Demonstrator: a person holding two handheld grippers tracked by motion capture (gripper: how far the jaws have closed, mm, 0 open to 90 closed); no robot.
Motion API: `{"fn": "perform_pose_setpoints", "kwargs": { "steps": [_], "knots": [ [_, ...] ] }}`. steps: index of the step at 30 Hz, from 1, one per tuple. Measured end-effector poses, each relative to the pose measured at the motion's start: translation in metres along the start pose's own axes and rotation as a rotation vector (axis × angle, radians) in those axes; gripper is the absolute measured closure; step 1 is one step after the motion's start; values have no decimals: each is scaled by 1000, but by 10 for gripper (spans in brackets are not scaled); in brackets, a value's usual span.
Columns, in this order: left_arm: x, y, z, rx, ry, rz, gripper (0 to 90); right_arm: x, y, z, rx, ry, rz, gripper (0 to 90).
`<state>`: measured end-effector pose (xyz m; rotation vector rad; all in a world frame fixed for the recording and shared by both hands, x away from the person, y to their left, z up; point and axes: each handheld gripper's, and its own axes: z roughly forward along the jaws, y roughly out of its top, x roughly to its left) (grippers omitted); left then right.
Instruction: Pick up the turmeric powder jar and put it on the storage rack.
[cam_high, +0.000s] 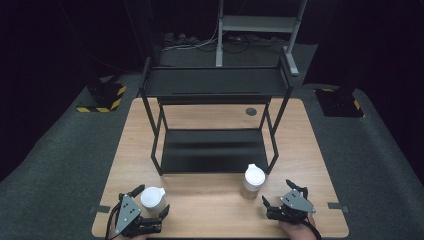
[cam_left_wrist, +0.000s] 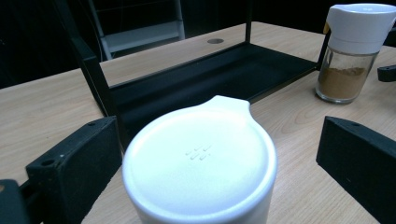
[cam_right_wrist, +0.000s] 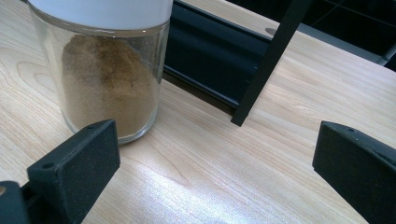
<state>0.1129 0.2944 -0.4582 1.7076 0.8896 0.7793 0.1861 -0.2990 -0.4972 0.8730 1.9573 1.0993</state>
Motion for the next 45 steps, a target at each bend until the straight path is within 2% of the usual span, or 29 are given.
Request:
{"fn": "perform_pose_setpoints", "kwargs": {
  "steps": [19,20,22,26,27,29,36,45],
  "knots": [
    [5,-14,3,14,-5,-47,5,0,0,0,1,0,-4,0],
    [7,-17,3,4,-8,-65,10,0,0,0,2,0,-6,0],
    [9,-21,3,-4,-11,-75,20,0,0,0,1,0,-6,0],
    [9,-24,4,0,-8,-50,43,0,0,0,0,0,-4,0],
    [9,-27,4,-2,-9,-65,52,0,0,0,1,0,-4,0],
    [9,-29,5,-6,-12,-69,75,0,0,0,1,0,-6,0],
    [10,-33,6,2,-15,-45,140,0,0,0,0,-1,-5,0],
    [14,-40,4,-19,-27,-50,283,0,0,0,0,-1,-4,0]
  ]
}}
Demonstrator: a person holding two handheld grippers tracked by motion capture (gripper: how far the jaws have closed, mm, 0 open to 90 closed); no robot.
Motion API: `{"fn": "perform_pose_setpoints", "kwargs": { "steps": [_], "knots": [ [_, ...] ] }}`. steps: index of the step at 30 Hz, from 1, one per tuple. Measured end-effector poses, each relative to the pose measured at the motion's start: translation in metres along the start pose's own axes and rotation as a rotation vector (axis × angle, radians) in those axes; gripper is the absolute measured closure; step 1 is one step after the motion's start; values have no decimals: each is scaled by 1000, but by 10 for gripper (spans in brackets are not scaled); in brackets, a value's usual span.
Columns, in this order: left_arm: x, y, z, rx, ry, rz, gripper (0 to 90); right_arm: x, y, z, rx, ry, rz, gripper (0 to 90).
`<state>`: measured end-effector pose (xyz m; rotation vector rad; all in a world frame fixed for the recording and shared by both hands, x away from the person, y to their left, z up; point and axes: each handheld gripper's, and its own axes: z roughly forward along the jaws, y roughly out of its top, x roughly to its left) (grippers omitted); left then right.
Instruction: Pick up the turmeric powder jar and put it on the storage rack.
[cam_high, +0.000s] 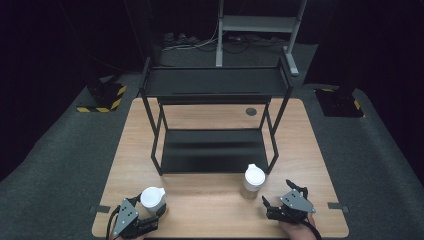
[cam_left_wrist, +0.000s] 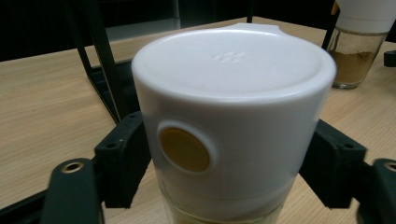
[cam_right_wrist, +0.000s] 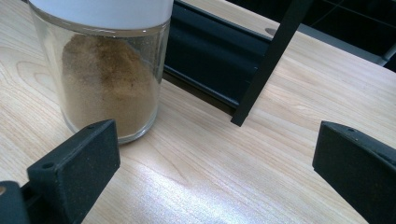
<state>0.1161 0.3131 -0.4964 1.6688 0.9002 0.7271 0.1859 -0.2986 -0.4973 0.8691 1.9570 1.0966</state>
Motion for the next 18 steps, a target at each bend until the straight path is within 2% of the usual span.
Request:
{"fn": "perform_pose_setpoints", "kwargs": {
  "steps": [1,4,18],
  "knots": [
    [3,-1,0,-4,-16,-6,299,0,0,0,-1,-1,-2,0],
    [5,-1,0,-3,-23,-15,302,0,0,0,-1,-1,-2,0],
    [6,2,-1,2,-12,-14,305,0,0,0,1,0,-2,0]
  ]
}}
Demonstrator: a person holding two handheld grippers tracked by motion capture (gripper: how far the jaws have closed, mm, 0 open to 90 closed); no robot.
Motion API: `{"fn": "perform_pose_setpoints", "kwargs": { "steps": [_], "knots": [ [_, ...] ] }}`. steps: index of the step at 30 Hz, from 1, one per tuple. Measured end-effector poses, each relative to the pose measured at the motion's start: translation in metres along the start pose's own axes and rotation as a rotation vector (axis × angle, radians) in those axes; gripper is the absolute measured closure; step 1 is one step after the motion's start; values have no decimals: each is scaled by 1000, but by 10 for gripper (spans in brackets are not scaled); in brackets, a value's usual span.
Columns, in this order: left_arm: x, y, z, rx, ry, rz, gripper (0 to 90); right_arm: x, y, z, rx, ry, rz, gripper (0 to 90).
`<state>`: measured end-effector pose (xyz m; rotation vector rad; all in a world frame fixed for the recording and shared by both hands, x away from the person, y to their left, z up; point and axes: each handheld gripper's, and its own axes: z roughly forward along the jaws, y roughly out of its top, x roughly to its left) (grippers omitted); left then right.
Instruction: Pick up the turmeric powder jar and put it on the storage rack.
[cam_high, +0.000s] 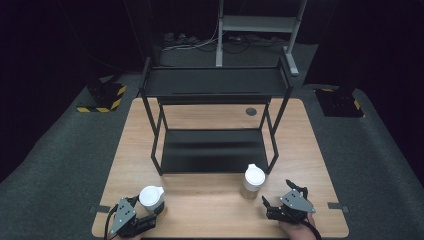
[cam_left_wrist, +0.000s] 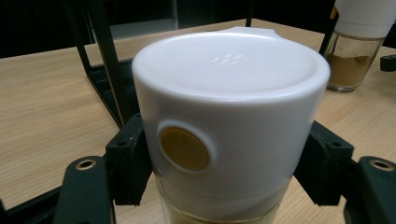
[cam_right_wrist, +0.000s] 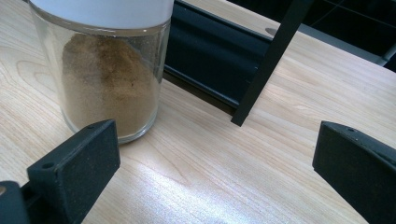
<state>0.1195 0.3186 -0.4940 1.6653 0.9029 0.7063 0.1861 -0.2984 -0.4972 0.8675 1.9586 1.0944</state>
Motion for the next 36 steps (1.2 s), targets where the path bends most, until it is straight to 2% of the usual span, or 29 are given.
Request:
{"fn": "perform_pose_setpoints", "kwargs": {
  "steps": [17,25,36],
  "knots": [
    [-4,7,-4,-73,-3,-29,305,-1,-1,-1,-8,2,7,0],
    [-9,16,-1,-98,-4,-22,305,-1,-1,0,-5,5,8,0],
    [-16,36,5,-128,-11,6,305,-2,-1,-1,-6,7,11,0]
  ]
}}
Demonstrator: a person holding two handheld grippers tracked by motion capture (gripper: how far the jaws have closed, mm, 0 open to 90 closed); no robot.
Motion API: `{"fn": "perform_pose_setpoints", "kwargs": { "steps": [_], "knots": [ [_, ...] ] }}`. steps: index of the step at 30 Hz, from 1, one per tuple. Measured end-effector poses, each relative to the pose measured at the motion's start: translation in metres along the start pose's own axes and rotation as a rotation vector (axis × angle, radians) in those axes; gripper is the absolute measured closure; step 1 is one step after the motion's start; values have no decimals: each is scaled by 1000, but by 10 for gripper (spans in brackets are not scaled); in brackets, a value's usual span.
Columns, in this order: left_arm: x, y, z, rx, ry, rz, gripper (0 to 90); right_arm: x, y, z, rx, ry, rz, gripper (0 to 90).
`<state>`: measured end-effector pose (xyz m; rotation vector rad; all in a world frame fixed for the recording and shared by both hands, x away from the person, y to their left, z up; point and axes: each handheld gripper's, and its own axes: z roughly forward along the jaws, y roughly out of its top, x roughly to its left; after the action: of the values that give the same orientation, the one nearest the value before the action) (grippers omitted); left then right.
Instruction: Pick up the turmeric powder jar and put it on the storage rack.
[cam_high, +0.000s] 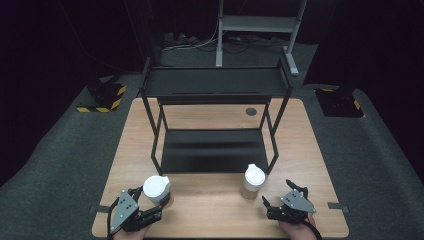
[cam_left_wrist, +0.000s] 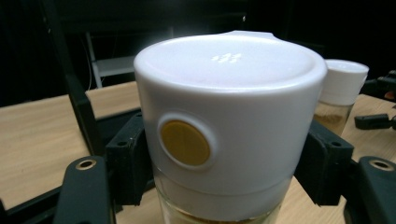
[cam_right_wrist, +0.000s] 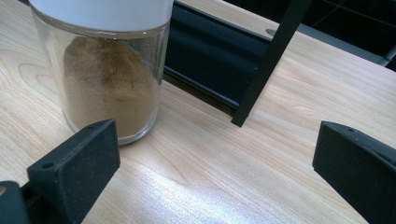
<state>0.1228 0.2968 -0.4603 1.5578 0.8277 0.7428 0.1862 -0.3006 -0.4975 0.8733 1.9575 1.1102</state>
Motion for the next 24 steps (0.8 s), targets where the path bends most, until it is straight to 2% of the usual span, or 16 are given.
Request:
{"fn": "perform_pose_setpoints", "kwargs": {
  "steps": [5,14,24],
  "knots": [
    [-2,16,7,-20,-15,11,305,0,0,0,2,1,-4,0],
    [-6,37,25,-19,-35,48,305,0,0,0,0,-2,1,0],
    [-5,60,38,-52,-45,54,305,-1,0,0,-1,0,5,0]
  ]
}}
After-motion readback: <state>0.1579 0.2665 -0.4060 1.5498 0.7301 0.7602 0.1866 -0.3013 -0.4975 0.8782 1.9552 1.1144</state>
